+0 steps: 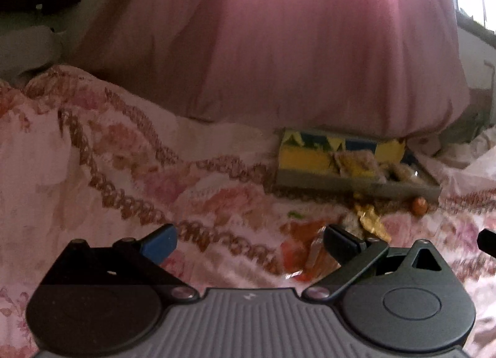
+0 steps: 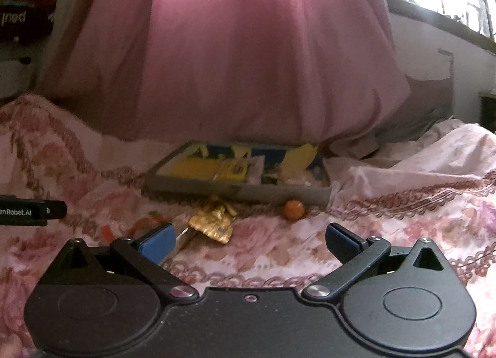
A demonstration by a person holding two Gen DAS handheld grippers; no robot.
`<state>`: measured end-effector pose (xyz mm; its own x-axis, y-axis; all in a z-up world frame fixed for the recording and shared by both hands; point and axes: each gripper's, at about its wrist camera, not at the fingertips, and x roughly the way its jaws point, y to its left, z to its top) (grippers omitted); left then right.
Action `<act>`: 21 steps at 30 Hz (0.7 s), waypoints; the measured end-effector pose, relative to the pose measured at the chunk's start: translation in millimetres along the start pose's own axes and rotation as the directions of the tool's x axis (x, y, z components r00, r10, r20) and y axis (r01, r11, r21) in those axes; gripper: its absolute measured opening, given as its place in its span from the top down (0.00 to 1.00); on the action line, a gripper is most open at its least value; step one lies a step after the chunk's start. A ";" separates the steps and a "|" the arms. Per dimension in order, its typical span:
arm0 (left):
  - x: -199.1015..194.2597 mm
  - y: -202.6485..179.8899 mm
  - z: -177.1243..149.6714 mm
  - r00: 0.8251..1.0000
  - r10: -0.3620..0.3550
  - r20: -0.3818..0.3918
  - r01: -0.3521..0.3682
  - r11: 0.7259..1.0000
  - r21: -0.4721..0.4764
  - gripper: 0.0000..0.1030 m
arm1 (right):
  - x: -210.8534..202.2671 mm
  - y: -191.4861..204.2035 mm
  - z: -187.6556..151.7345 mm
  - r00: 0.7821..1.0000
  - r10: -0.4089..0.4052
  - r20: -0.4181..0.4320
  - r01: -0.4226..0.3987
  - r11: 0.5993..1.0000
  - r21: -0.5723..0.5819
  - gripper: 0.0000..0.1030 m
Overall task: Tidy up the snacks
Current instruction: 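Move both tools back from the box to the remaining snacks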
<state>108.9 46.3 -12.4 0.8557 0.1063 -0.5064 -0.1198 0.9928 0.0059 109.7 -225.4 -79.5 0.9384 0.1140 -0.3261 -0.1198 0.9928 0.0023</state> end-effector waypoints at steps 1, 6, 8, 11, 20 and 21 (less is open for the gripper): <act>0.9 1.0 -2.0 1.000 0.003 -0.007 -0.003 1.000 0.008 0.00 | 3.3 2.2 -0.7 1.000 0.000 -0.012 0.000 1.000 -0.001 0.01; 9.9 6.4 -7.2 0.999 0.020 -0.041 -0.019 0.999 0.037 0.00 | 18.1 10.1 -6.5 0.999 0.012 -0.052 -0.013 1.000 -0.003 0.01; 12.9 7.6 -8.3 0.999 0.030 -0.043 -0.028 0.998 0.047 0.00 | 23.1 12.0 -8.9 0.997 0.022 -0.071 -0.023 1.000 -0.007 0.01; 18.6 8.2 -9.4 0.998 0.034 -0.048 -0.031 0.998 0.060 0.00 | 27.4 16.2 -12.6 0.995 0.042 -0.089 -0.044 0.999 -0.019 0.01; 36.3 6.6 -15.4 0.996 0.048 -0.076 -0.040 0.994 0.104 0.00 | 38.7 28.7 -20.3 0.988 0.077 -0.133 -0.086 0.995 -0.059 0.01; 38.3 6.7 -16.0 0.995 0.051 -0.081 -0.042 0.993 0.107 0.00 | 40.2 30.3 -20.8 0.987 0.083 -0.137 -0.092 0.994 -0.063 0.01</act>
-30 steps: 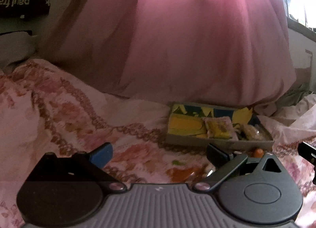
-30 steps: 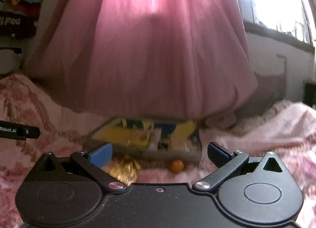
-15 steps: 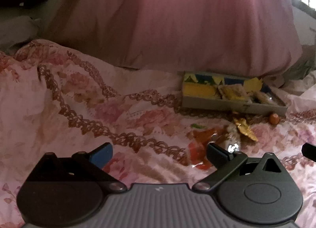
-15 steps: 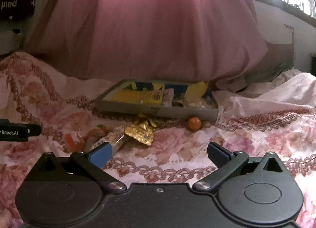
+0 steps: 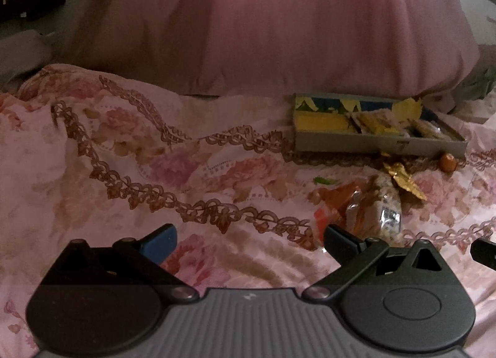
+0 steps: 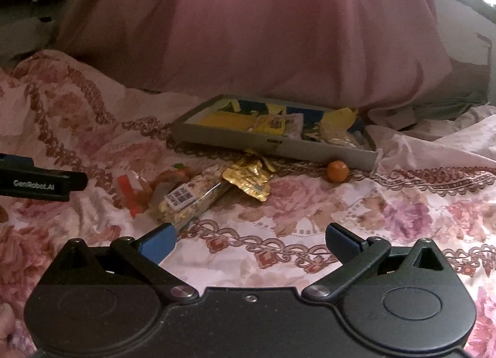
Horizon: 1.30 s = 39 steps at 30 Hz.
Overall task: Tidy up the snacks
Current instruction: 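Move both tools back from the box to the remaining snacks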
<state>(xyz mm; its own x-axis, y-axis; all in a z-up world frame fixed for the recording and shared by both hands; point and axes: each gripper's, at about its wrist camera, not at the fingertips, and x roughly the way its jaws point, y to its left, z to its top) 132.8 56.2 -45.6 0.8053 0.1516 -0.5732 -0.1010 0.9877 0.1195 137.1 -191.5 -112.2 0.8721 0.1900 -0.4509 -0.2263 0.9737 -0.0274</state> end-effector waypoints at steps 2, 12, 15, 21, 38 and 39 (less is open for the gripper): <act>3.9 0.8 -1.4 1.000 0.005 -0.004 -0.005 1.000 -0.002 0.00 | 2.8 2.3 -0.1 1.000 0.008 -0.006 -0.008 1.000 -0.009 0.01; 17.2 11.7 -7.9 1.000 0.023 -0.022 -0.023 1.000 -0.004 0.00 | 14.6 24.3 -2.2 0.997 0.060 -0.058 -0.064 0.995 -0.078 0.01; 21.9 16.9 -10.0 0.999 0.028 -0.037 -0.028 1.000 -0.013 0.00 | 17.9 33.2 -1.8 0.995 0.079 -0.067 -0.086 0.989 -0.119 0.01; 31.0 26.7 -9.1 0.997 0.047 -0.056 -0.049 0.998 -0.029 0.00 | 33.9 47.9 5.9 0.991 0.121 -0.061 -0.130 0.977 -0.172 0.01; 60.4 11.8 40.4 0.999 0.018 -0.041 -0.024 0.991 -0.134 0.00 | 97.7 46.2 11.6 0.986 0.107 -0.128 -0.107 0.994 0.003 0.01; 62.5 8.1 42.2 0.999 0.012 -0.041 -0.017 0.991 -0.136 0.00 | 97.6 43.2 11.4 0.986 0.111 -0.128 -0.110 0.994 0.010 0.01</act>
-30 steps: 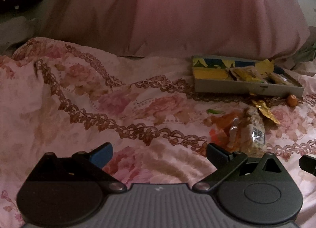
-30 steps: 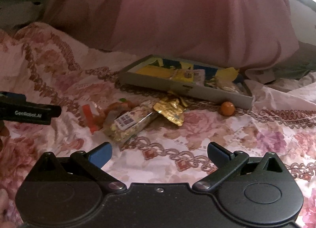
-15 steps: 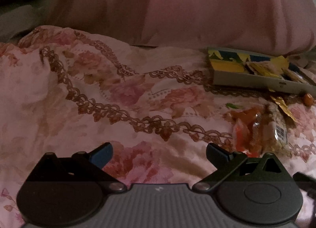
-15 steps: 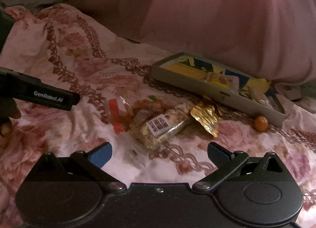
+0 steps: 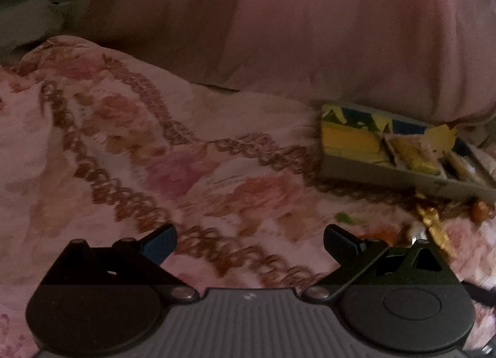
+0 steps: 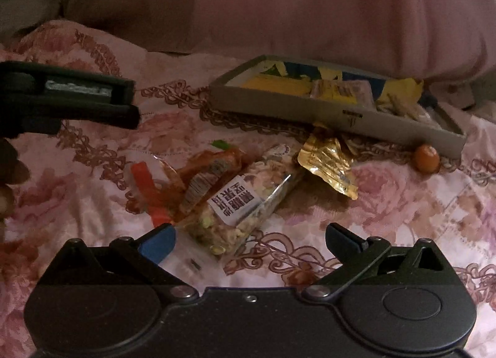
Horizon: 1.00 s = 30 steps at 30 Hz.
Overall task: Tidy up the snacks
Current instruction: 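Move both tools back from the box to the remaining snacks, then approach the nut bar with right gripper and close on it while left tool approaches the orange candies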
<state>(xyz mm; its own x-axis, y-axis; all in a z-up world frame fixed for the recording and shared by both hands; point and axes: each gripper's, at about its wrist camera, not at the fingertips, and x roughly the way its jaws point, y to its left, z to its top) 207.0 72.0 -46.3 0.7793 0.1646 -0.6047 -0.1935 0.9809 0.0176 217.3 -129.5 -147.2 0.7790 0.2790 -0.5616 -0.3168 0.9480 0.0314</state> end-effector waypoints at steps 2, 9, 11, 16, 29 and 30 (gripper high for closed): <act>4.3 -9.5 1.5 1.000 -0.009 -0.007 0.009 1.000 0.008 0.00 | -2.6 -3.4 -1.1 1.000 -0.022 0.006 0.022 1.000 0.007 0.01; 12.1 -37.6 -9.2 0.998 -0.030 -0.049 0.035 0.994 0.105 0.00 | -23.2 -28.3 -5.6 0.984 -0.176 0.009 0.174 0.977 0.120 0.01; 13.2 -42.1 -12.0 0.998 -0.033 -0.060 0.040 0.991 0.124 0.00 | -27.6 -31.2 -4.9 0.974 -0.225 0.020 0.221 0.968 0.117 0.01; 16.0 -47.0 -13.6 0.997 -0.015 -0.075 0.025 0.990 0.137 0.00 | -33.8 -32.3 -2.4 0.992 -0.103 0.066 0.094 0.987 0.130 0.01; 20.6 -29.3 -3.5 0.997 0.046 -0.066 -0.039 0.994 0.102 0.01 | 2.3 -16.9 4.2 1.000 -0.003 -0.006 0.003 0.993 0.116 0.01; 21.2 -28.5 -3.3 0.996 0.051 -0.067 -0.045 0.994 0.098 0.00 | 1.3 -17.2 3.6 1.000 -0.025 -0.003 0.025 0.993 0.112 0.01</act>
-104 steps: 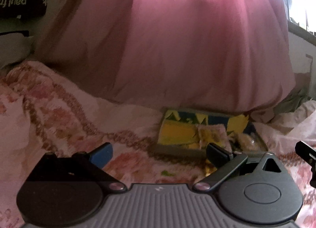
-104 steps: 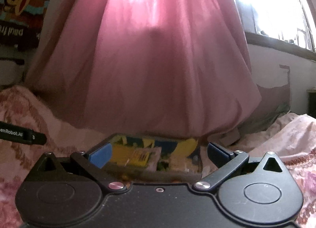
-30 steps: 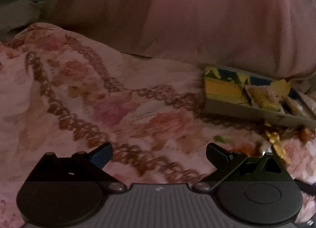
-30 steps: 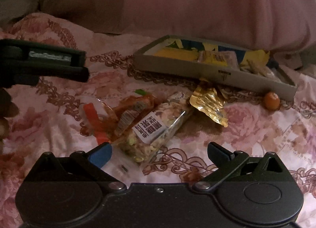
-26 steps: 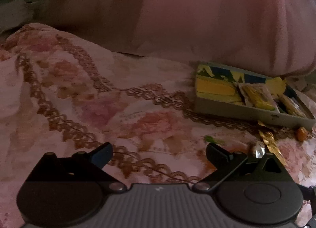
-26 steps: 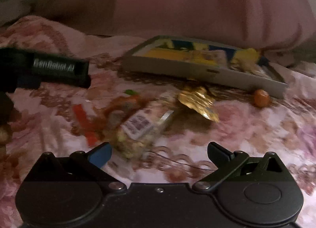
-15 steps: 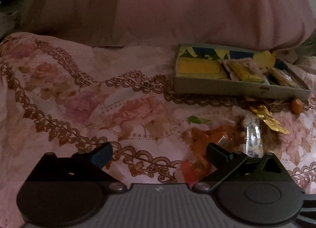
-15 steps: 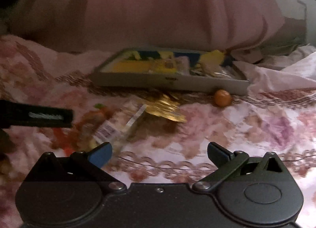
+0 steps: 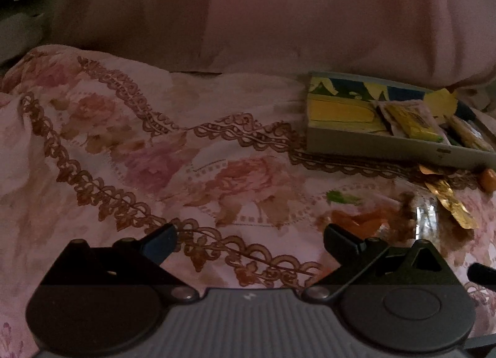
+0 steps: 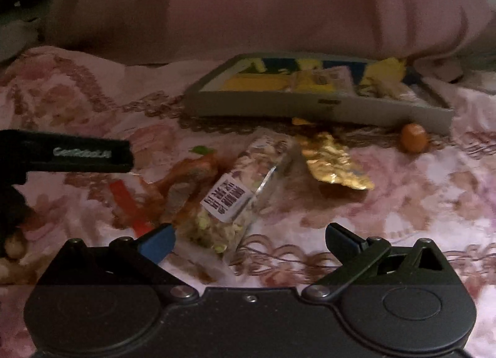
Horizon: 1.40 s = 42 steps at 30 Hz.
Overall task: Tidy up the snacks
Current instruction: 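Approach the nut bar with right gripper and close on it while left tool approaches the orange candies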
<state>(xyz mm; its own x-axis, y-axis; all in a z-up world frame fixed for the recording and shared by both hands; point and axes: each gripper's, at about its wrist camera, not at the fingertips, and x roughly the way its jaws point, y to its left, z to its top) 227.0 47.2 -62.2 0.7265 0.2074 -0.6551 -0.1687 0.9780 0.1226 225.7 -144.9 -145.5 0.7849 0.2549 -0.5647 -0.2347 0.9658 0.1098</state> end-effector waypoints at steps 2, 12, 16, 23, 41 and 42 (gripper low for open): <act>1.2 1.0 -0.2 1.000 0.005 -0.007 -0.005 1.000 -0.002 0.00 | -2.2 -1.8 -0.2 1.000 -0.025 0.007 0.025 1.000 0.003 0.01; -1.9 -1.4 2.1 1.000 0.008 0.004 -0.008 1.000 0.001 0.00 | -10.4 -25.3 3.1 0.991 -0.136 0.008 0.135 0.987 0.082 0.01; -3.5 -3.4 3.3 1.000 0.001 0.008 -0.001 1.000 0.005 0.00 | -12.1 -26.2 3.2 0.992 -0.127 0.014 0.125 0.988 0.092 0.01; -2.8 -0.1 3.0 1.000 0.007 0.007 -0.007 1.000 -0.008 0.00 | -5.8 -9.9 8.3 0.999 0.020 0.049 -0.022 0.999 0.046 0.01; 9.0 -5.3 1.4 0.988 -0.154 -0.010 0.155 0.987 0.035 0.00 | 7.3 -18.2 15.0 0.999 0.019 -0.027 -0.017 0.998 0.068 0.63; 9.3 -9.9 1.0 0.985 -0.172 -0.016 0.172 0.984 0.050 0.01 | 5.3 -19.9 14.8 1.000 0.011 -0.028 -0.009 0.998 0.062 0.63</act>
<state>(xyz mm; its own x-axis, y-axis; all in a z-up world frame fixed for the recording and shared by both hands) 236.1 39.5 -68.7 0.7338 0.0362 -0.6784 -0.0078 0.9990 0.0448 243.0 -162.1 -138.5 0.7659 0.2641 -0.5862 -0.2060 0.9645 0.1653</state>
